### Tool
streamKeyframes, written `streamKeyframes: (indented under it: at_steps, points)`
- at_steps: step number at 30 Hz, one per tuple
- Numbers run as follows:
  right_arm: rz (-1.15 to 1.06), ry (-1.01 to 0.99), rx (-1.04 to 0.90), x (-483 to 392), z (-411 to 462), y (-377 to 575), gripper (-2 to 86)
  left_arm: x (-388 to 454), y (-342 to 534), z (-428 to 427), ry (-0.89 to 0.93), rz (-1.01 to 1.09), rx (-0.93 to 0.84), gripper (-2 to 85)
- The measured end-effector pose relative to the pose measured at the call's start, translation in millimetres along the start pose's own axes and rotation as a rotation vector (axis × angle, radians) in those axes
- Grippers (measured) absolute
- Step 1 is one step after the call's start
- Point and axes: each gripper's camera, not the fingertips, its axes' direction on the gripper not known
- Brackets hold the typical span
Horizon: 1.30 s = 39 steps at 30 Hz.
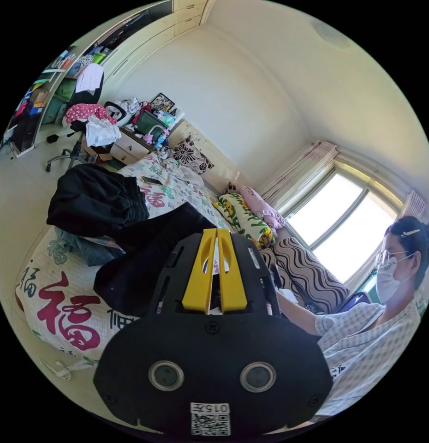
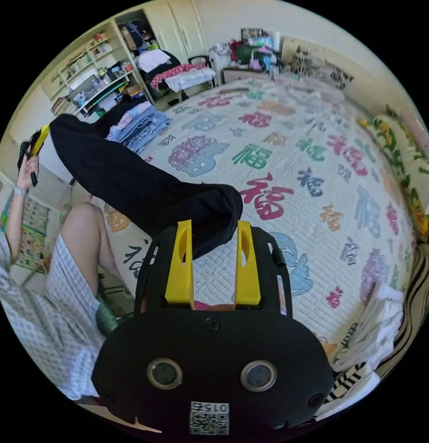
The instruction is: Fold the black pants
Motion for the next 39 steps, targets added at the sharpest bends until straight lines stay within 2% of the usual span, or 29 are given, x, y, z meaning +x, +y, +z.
streamKeyframes:
  at_steps: [2, 3, 4, 8, 11, 15, 17, 19, 20, 22, 23, 25, 27, 31, 34, 39]
  points:
    - [0.064, -0.148, -0.106, 23, 26, -14, 12.1, -8, -3, 0, -0.001, -0.004, 0.002, -0.7]
    - [0.1, -0.196, -0.125, 32, 35, -18, 8.0, -14, -6, 3, 0.002, -0.009, 0.0, -0.7]
    - [0.12, -0.185, -0.103, 36, 35, -18, 5.2, -19, -11, 6, 0.011, -0.014, -0.004, -0.7]
    - [0.081, -0.131, 0.025, 40, -7, -15, 3.4, -31, -36, 23, 0.037, -0.008, -0.006, -0.7]
    - [0.023, 0.081, 0.115, 38, -84, -5, 2.9, -31, -64, 37, 0.063, 0.024, 0.018, -0.8]
    - [-0.051, 0.422, 0.351, 7, -195, 52, 2.9, -26, -79, 42, 0.147, 0.117, 0.089, -0.7]
    - [-0.057, 0.553, 0.386, -6, -211, 89, 3.2, -33, -67, 46, 0.143, 0.126, 0.075, -0.7]
    - [-0.013, 0.615, 0.306, -6, -190, 140, 3.9, -59, -32, 61, 0.045, 0.089, -0.033, -0.6]
    - [0.014, 0.603, 0.27, -2, -178, 152, 4.1, -69, -20, 68, 0.009, 0.06, -0.071, -0.6]
    - [0.18, 0.488, 0.09, 26, -116, 201, 5.0, -119, 32, 97, -0.089, -0.092, -0.261, -0.7]
    - [0.232, 0.451, 0.051, 34, -102, 213, 5.0, -133, 44, 100, -0.112, -0.148, -0.276, -0.7]
    - [0.422, 0.326, 0.007, 52, -70, 255, 5.2, -168, 75, 91, -0.088, -0.322, -0.192, -0.7]
    - [0.512, 0.253, 0.046, 57, -67, 277, 7.0, -172, 80, 87, -0.091, -0.327, -0.164, -0.4]
    - [0.642, 0.097, 0.2, 71, -75, 298, 8.2, -173, 70, 105, -0.251, -0.279, -0.252, 3.3]
    - [0.661, 0.0, 0.263, 73, -70, 298, 8.2, -181, 65, 134, -0.245, -0.288, -0.239, 8.4]
    - [0.611, -0.013, 0.277, 55, -59, 294, 7.4, -190, 56, 200, -0.307, -0.228, -0.283, 9.7]
